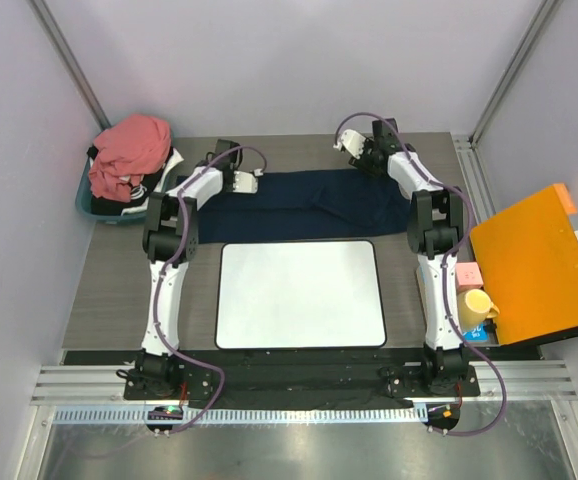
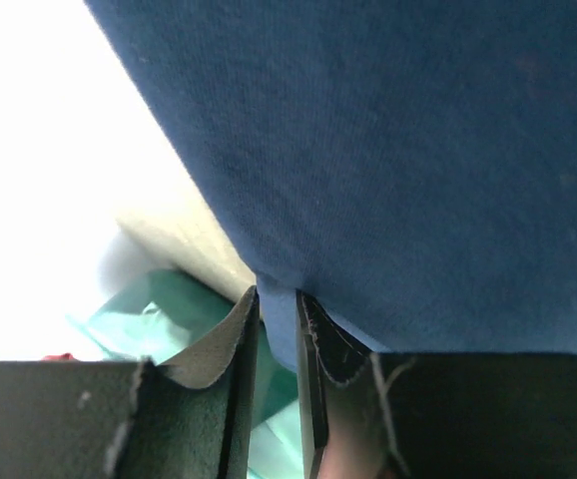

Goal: Fold and stack the t-shirts
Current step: Fold the tshirt

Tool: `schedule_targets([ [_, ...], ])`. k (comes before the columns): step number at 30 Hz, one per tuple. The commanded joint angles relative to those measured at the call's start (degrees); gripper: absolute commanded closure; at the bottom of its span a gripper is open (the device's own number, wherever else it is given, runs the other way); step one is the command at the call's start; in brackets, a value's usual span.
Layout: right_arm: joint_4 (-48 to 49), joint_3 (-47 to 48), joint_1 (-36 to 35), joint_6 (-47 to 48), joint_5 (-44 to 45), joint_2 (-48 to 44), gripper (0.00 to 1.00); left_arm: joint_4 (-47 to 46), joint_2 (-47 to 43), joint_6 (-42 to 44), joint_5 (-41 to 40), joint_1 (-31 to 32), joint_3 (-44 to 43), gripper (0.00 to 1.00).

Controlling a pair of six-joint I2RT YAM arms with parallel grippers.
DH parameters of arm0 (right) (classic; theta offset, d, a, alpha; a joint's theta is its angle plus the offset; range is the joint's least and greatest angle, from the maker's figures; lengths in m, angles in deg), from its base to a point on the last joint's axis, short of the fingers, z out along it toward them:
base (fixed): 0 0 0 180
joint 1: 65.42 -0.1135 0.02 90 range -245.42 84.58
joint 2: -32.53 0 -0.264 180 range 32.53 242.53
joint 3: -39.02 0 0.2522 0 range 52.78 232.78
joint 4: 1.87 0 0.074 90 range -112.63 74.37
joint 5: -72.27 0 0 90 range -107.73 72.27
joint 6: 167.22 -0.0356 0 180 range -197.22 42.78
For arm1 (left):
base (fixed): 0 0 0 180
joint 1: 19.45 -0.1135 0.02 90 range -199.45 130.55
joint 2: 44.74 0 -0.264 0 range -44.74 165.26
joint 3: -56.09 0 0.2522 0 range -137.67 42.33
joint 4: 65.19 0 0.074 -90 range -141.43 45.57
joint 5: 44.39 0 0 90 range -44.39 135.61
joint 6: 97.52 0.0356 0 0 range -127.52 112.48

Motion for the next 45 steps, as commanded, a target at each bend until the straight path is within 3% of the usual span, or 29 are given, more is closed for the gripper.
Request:
schedule_targets([
  [1, 6.5, 2.5, -1.0, -5.9, -0.1, -1.7, 0.49, -7.5, 1.1, -3.2, -2.2, -0.6, -0.8, 0.77],
  [7, 4.9, -2.1, -1.2, -14.5, -4.6, -12.6, 0.37, -11.6, -4.0, -6.2, -4.1, -0.3, 1.5, 0.75],
  [11, -1.0, -3.0, -1.1, -18.2, -13.5, -16.2, 0.34, -12.2, -8.3, -8.0, -3.1, 0.1, 4.6, 0.74],
  [14, -6.4, -2.6, -1.5, -19.9, -21.3, -14.8, 0.36, -12.6, -11.1, -8.4, -2.3, 0.6, 8.7, 0.74],
  [19, -6.3, -1.1, -4.1, -23.5, -22.2, -8.9, 0.50, -13.5, -13.7, -9.1, -2.5, 1.4, 13.8, 0.74],
  [21, -4.8, 0.6, -4.5, -26.2, -22.9, -7.5, 0.62, -13.6, -14.2, -9.2, -2.3, 1.7, 14.9, 0.74],
  [23, -2.4, 1.9, -4.7, -27.7, -23.9, -5.7, 0.65, -13.6, -14.7, -9.6, -2.4, 1.7, 15.1, 0.74],
  [28, -1.6, 4.4, -5.0, -30.1, -26.6, -4.0, 0.62, -13.6, -15.0, -9.3, -2.8, 1.8, 15.6, 0.75],
  [34, -1.7, -1.3, -5.9, -26.4, -27.4, -5.8, 0.62, -13.8, -14.9, -8.8, -2.9, 1.7, 15.8, 0.75],
  [45, -12.0, -4.6, -7.6, -18.4, -32.4, -8.3, 0.65, -14.1, -14.3, -8.0, -2.8, 1.6, 15.9, 0.75],
])
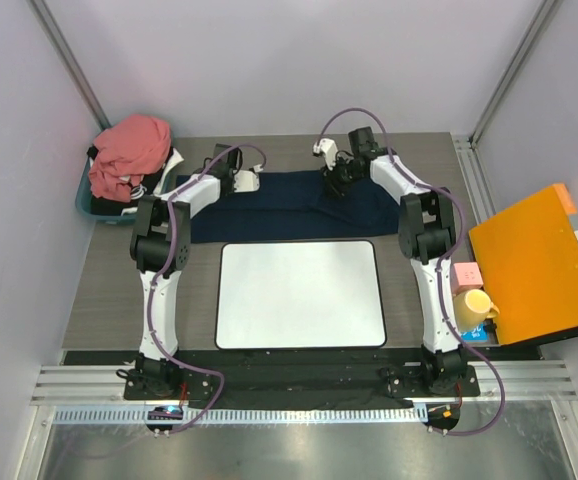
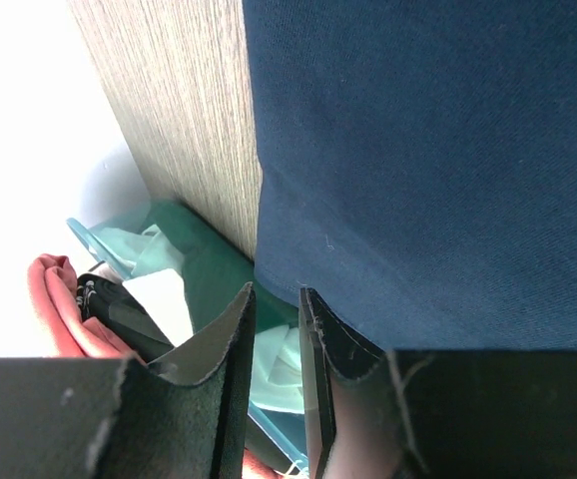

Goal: Fold and stack the t-shirts
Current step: Fold the tshirt

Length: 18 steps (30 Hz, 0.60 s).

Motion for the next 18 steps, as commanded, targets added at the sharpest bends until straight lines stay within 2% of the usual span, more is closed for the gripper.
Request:
schedule_targets([
  [1, -6.9, 0.0, -1.6, 4.1, -5.3, -5.8, 0.65, -2.1, -2.9, 0.4, 0.0, 0.0, 0.2, 0.75],
  [4, -11.2, 1.5, -2.1, 6.4, -7.1, -5.8, 0.65, -2.1, -2.8, 0.5, 0.3, 0.0, 0.6, 0.75],
  [10, -28.9, 7.4, -3.4, 13.2, -9.1, -4.8, 0.66, -2.3, -2.3, 0.4, 0.8, -0.1, 0.5, 0.75],
  [18, -46.8, 9.8, -4.8, 20.6, -7.2, -6.2, 0.64, -2.6, -2.8, 0.4, 1.8, -0.2, 1.8, 0.75],
])
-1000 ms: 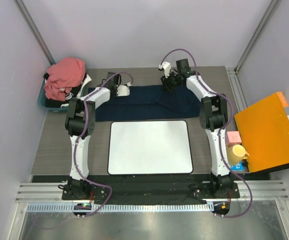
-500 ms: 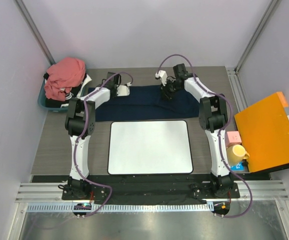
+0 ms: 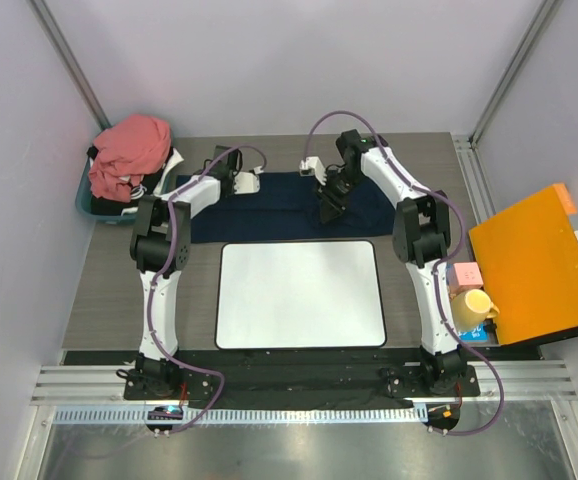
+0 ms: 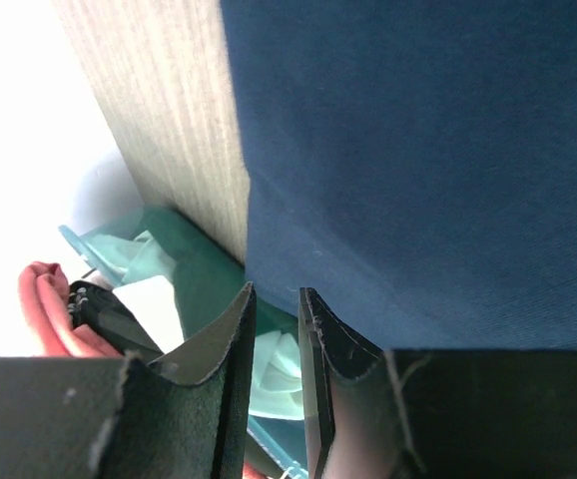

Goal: Fold and stack the t-shirts
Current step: Fold the tshirt

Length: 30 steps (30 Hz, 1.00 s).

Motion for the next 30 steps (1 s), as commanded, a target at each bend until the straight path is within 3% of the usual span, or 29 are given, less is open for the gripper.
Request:
schedule_targets([
  [1, -13.8, 1.3, -0.6, 5.5, -0.6, -4.9, 0.64, -2.5, -2.9, 0.4, 1.2, -0.2, 1.5, 0.76],
  [6, -4.8, -3.6, 0.9, 3.6, 3.8, -11.1, 0.57, -2.7, -3.5, -0.3, 1.5, -0.2, 2.3, 0.76],
  [12, -0.8, 2.4, 2.1, 4.9, 5.8, -10.7, 0.50, -2.7, -3.6, -0.1, 1.2, -0.1, 2.1, 0.76],
  [16, 4.7, 1.2, 4.2, 6.3, 9.6, -9.9, 0.42, -2.8, -3.5, 0.3, 0.9, -0.1, 1.4, 0.76],
  [23, 2.2, 5.9, 9.1, 5.6, 6.3, -0.3, 0.39, -2.7, -3.5, 0.5, -0.1, 0.0, 1.1, 0.76],
  [30, 1.0, 5.9, 9.4, 5.5, 2.0, 2.0, 0.38, -2.6, -4.0, 2.4, -0.9, -0.2, 1.9, 0.76],
])
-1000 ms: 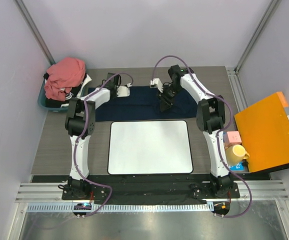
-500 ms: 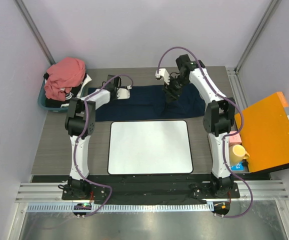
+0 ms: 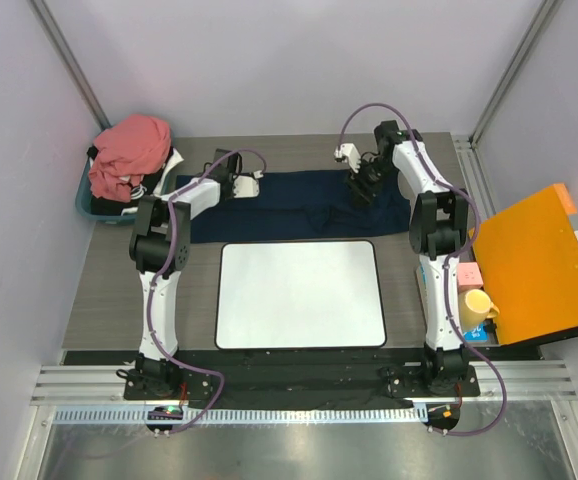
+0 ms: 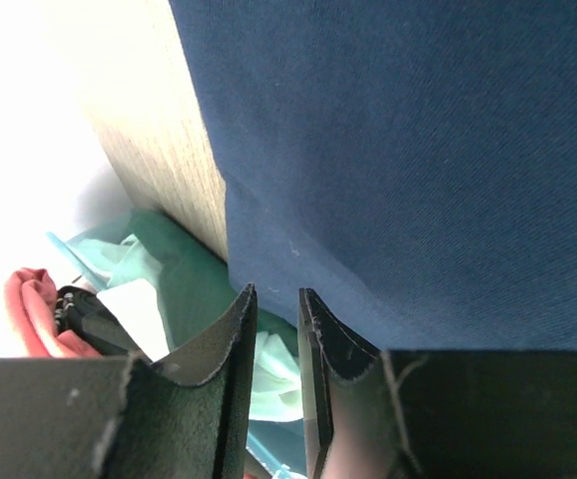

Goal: Fold and stack the t-shirts
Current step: Fold the tshirt

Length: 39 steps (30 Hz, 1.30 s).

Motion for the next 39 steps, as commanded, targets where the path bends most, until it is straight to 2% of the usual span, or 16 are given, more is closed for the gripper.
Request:
schedule_targets([
  [1, -1.6, 1.2, -1.3, 0.2, -4.4, -0.7, 0.39, -2.0, -3.4, 1.9, -1.1, -0.3, -0.5, 0.76],
  [5, -5.3, 0.8, -1.3, 3.0, -5.2, -0.4, 0.41, -1.8, -2.5, 2.4, -1.3, -0.3, -1.8, 0.76],
  [8, -11.7, 0.4, -1.7, 5.8, -6.2, -1.5, 0.42, -1.7, -1.9, 3.0, -1.2, -0.3, -2.7, 0.76],
  [14, -21.8, -5.0, -2.1, 10.3, -7.1, -4.8, 0.43, -1.8, -0.6, 4.0, -0.8, -0.5, -4.0, 0.76],
  [20, -21.7, -14.5, -2.8, 9.4, -8.4, -11.6, 0.44, -1.8, -0.8, 4.7, -0.1, -0.8, -4.3, 0.76],
  [26, -21.7, -18.6, -4.7, 7.8, -9.8, -17.1, 0.44, -1.7, -1.2, 4.7, 0.3, -0.8, -3.8, 0.76],
  [34, -21.4, -13.0, -5.5, 7.6, -8.8, -17.5, 0.43, -1.8, -1.7, 5.2, 0.9, -0.7, -3.8, 0.76],
  [39, -15.2, -8.1, -8.8, 5.8, -5.5, -14.5, 0.43, -1.7, -1.3, 4.6, 0.9, -0.1, -3.9, 0.76],
])
